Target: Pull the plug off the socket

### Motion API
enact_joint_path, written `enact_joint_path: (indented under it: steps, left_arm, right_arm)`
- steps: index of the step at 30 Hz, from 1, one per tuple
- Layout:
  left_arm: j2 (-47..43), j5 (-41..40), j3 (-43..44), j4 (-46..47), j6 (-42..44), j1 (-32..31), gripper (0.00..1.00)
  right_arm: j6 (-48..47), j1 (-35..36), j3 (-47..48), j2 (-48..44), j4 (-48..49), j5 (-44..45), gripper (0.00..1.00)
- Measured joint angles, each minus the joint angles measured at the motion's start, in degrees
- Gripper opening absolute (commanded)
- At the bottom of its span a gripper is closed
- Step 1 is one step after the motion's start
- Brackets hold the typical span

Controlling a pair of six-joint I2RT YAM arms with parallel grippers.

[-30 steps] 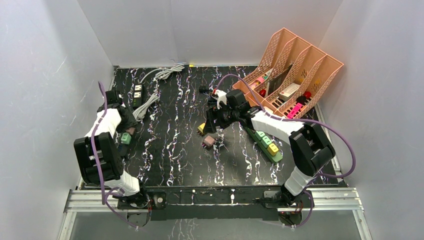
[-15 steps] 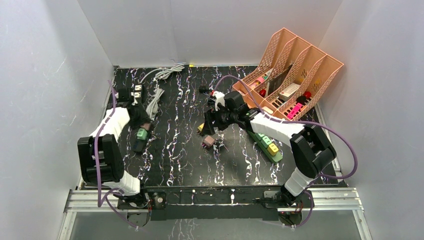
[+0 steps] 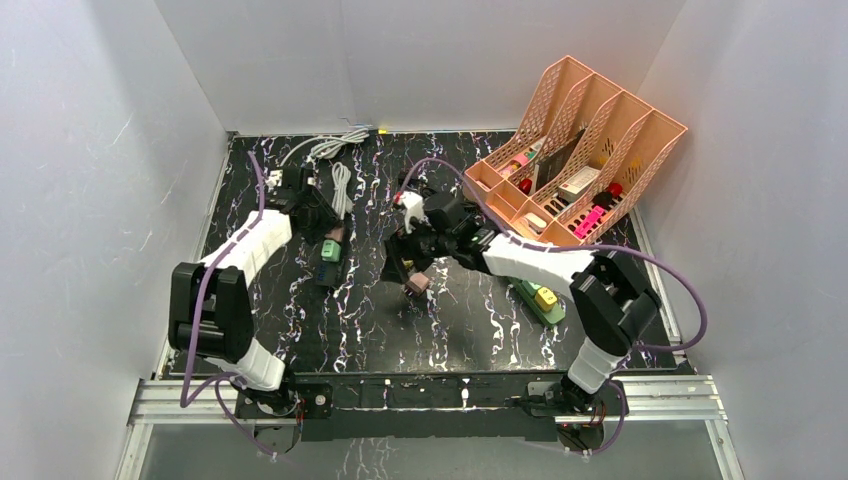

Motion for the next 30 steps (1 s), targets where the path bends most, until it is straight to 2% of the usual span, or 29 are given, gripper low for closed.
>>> enact_joint_path:
  steps: [4,8,16,24,28,30]
  left_arm:
    - [1.75,-0.11,0.24,1.81,-2.64,-2.38,0.00]
    - [1.81,0.66,0.35,3.30,-4.20,-3.56,0.00]
    - [-0.96,2.51,0.35,4.90,-5.44,-3.72,0.00]
    - [-4.17,5.01,0.33,5.81,-6.69,-3.65,0.00]
    - [-4.20,7.04,-0.26,7.30,-7.93,-3.65,0.00]
    - [-4.20,7.96,-0.37,7.58,-8.50,-3.65,0.00]
  right_arm:
    - [0.17,3.74,1.99,3.23,4.35,-0.33,0.98]
    - [3.28,4.46,3.91,8.87,9.81,-1.51,0.98]
    - [18.95,3.48,5.22,18.82,21.46,-2.19,0.99]
    - [25.66,3.37,6.01,21.99,28.92,-1.66,0.98]
    - [26.69,3.37,7.78,24.09,31.95,-2.01,0.93]
    - [27.12,3.37,7.98,24.83,33.14,-2.05,0.84]
